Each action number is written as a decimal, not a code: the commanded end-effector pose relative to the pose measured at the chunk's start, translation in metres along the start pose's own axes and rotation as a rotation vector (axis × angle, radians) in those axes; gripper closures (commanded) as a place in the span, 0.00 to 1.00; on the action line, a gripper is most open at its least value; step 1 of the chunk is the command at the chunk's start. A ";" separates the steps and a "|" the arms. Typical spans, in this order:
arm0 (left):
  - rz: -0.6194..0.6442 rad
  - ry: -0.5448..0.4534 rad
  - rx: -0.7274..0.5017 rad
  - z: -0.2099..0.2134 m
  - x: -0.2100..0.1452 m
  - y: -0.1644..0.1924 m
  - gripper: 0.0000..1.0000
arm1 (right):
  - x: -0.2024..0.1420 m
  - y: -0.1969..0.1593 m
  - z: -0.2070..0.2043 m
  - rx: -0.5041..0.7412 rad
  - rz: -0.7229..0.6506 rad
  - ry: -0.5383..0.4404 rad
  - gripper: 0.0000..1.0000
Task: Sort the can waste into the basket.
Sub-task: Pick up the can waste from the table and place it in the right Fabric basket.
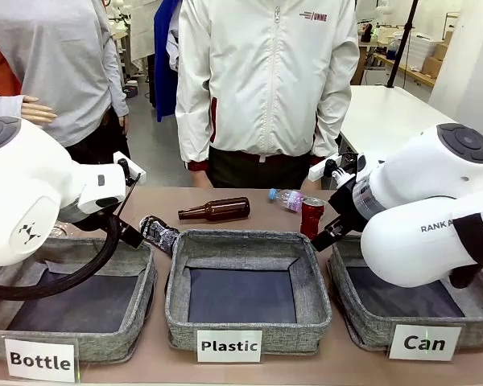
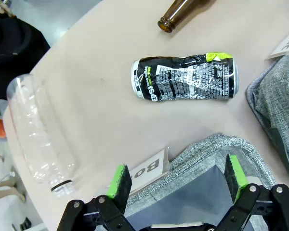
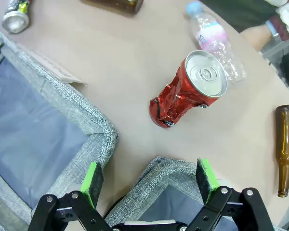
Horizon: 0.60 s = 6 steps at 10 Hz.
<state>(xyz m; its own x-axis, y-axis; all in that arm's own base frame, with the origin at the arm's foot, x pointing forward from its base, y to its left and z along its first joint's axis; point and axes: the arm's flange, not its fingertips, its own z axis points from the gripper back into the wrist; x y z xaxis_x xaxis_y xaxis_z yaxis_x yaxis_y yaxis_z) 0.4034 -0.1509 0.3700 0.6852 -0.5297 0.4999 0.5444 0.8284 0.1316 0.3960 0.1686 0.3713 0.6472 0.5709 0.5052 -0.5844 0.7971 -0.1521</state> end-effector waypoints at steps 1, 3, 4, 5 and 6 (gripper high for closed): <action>0.000 0.000 0.000 0.000 0.000 0.000 0.00 | 0.000 0.000 0.000 0.000 -0.001 0.000 0.00; 0.000 0.000 0.000 0.000 0.000 0.000 0.00 | 0.000 0.000 0.000 0.000 0.000 0.000 0.00; -0.063 0.018 -0.067 0.031 -0.003 0.002 0.00 | 0.006 -0.007 0.029 -0.034 -0.011 0.035 0.00; -0.042 -0.017 -0.136 0.071 -0.003 0.004 0.00 | 0.009 -0.013 0.068 -0.002 -0.032 0.020 0.00; 0.138 -0.071 -0.063 0.115 0.002 0.006 0.00 | 0.006 -0.017 0.112 0.037 -0.073 -0.002 0.00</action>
<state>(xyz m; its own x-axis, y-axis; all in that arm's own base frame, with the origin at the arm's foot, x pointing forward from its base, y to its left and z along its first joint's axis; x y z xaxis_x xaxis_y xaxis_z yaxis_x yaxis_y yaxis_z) 0.3833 -0.1533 0.4264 0.6778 -0.5082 0.5313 0.5725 0.8183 0.0523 0.3820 0.1524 0.4256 0.6701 0.5444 0.5046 -0.5609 0.8166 -0.1362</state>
